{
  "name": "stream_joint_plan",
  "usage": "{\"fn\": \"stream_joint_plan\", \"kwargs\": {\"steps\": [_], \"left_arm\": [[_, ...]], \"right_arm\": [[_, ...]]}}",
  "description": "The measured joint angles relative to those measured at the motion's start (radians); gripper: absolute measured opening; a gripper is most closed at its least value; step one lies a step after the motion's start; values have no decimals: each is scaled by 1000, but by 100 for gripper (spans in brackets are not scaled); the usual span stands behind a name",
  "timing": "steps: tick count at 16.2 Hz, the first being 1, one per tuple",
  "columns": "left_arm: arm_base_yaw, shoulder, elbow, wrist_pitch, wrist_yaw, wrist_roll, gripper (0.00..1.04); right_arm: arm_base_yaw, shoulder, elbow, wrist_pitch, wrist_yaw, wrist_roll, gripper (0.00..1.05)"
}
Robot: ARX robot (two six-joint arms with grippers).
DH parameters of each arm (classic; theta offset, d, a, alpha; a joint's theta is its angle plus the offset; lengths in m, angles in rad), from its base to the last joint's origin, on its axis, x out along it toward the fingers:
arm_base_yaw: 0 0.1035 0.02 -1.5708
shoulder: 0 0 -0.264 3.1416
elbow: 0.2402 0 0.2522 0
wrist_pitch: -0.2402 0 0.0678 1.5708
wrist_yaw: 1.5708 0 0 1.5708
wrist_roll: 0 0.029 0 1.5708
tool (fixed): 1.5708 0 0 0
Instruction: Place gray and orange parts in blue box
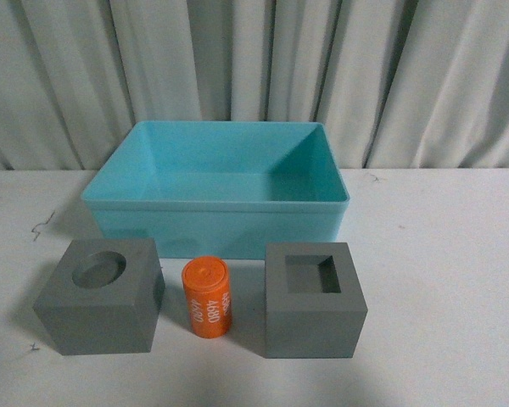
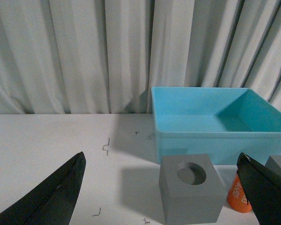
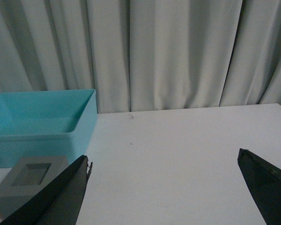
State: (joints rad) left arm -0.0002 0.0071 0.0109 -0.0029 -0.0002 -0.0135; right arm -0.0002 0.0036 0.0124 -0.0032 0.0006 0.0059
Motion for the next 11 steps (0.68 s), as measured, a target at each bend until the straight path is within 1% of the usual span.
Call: {"fn": "stream_joint_plan", "kwargs": {"steps": [11], "left_arm": [[0,0,0,0,0,0,98]], "right_arm": [[0,0,0,0,0,0,98]]}}
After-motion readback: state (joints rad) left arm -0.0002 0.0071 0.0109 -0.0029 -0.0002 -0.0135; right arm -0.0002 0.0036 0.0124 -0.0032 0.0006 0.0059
